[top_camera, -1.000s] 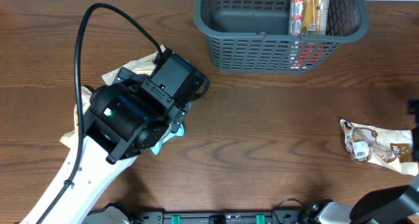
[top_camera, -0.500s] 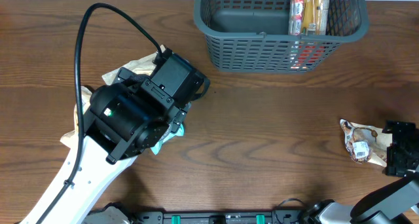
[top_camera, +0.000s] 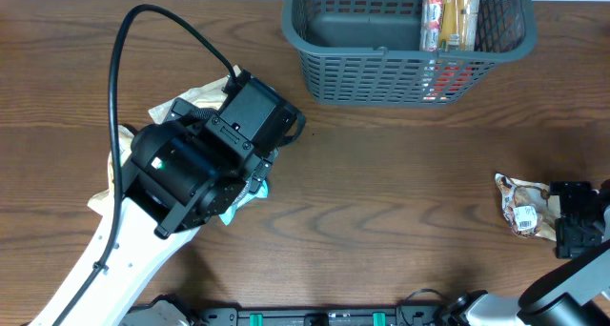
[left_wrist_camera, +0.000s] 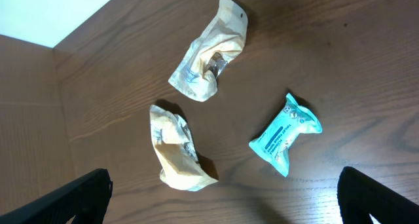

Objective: Pack container
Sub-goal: 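Lower the right gripper onto the Pawree pouch and grasp it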

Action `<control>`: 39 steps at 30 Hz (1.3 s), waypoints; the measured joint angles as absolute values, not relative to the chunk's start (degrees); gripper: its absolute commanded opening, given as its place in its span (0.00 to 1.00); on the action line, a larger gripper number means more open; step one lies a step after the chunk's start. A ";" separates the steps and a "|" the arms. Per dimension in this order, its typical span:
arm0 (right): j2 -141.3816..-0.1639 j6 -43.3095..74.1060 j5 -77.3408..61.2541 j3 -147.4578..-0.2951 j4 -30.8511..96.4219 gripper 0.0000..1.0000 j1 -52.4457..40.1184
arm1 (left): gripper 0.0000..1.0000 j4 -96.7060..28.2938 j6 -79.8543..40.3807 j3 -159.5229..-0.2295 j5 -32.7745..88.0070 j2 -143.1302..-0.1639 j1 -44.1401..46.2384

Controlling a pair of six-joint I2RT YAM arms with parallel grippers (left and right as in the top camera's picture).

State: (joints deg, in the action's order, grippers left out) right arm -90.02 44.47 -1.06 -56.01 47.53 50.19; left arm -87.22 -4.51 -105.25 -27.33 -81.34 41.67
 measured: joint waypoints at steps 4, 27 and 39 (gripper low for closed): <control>-92.88 44.47 -1.96 -55.90 45.98 0.99 50.19 | 0.99 -87.22 -4.51 -105.25 -27.33 -81.34 41.67; -97.56 44.53 -1.21 -55.75 42.72 0.99 48.45 | 0.99 -87.22 -4.51 -105.25 -27.35 -81.34 41.67; -97.56 44.51 0.49 -54.30 40.45 0.99 48.45 | 0.99 -87.22 -4.51 -105.25 -27.35 -81.32 41.67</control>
